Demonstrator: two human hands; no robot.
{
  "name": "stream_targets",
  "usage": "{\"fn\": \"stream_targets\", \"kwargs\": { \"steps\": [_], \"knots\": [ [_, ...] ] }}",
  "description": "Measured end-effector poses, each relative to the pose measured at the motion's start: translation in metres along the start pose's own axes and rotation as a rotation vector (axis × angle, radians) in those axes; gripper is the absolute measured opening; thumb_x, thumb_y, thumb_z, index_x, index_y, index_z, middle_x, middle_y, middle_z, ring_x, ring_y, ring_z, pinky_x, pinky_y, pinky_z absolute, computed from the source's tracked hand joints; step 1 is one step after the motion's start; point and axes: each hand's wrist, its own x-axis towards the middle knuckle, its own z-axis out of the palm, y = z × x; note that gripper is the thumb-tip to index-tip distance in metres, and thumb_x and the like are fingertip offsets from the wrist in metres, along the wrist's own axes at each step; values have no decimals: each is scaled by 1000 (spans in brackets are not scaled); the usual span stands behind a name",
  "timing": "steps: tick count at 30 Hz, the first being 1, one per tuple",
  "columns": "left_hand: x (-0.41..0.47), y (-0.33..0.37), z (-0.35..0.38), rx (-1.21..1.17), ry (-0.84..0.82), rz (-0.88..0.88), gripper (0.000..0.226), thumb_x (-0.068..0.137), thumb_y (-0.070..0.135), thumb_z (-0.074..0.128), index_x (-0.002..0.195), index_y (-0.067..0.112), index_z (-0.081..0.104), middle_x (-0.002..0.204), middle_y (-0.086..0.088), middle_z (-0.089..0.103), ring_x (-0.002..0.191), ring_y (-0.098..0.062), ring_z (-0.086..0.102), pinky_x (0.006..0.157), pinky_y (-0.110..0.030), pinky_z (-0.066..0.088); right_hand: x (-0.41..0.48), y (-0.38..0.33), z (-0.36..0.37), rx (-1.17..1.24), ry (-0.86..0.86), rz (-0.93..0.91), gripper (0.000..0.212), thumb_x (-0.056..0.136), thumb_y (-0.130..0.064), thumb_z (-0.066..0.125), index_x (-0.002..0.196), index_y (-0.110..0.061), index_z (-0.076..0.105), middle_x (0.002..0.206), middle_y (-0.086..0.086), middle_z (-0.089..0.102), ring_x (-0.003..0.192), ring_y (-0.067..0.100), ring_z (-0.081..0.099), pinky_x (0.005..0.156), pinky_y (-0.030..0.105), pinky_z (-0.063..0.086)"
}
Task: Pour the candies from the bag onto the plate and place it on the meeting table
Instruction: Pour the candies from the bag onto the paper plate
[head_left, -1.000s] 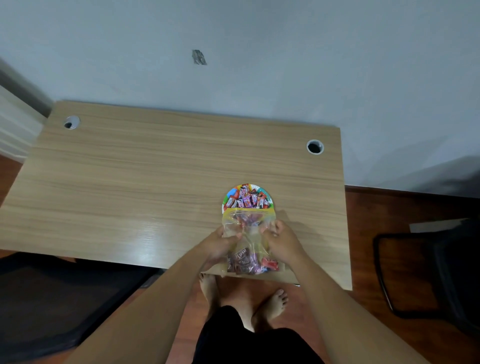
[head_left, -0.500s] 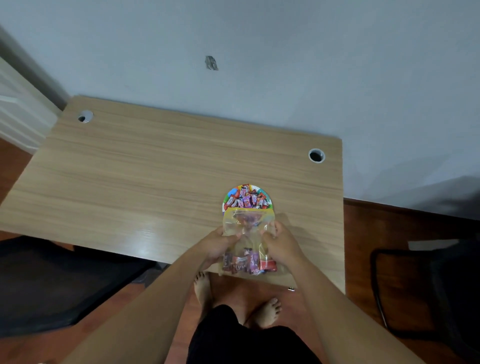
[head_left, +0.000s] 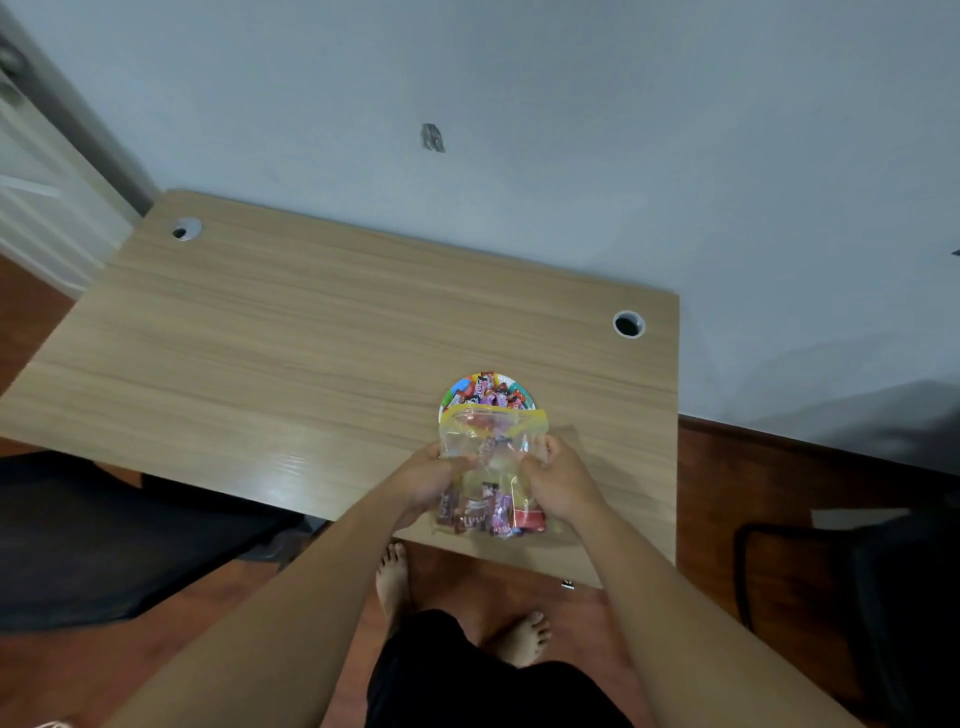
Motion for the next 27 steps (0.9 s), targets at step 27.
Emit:
{"fn": "stream_targets", "kwargs": {
  "steps": [27],
  "knots": [
    [5,4,-4,31,100,24,29,99,21,76,126,12,76,108,-10,86,94,-29,84,77,-39,67,2,-15,-8,-16,-2,18,31,97,-29,59,122,-16,72,112,3,79,90,20,74,72,30,52]
  ]
}}
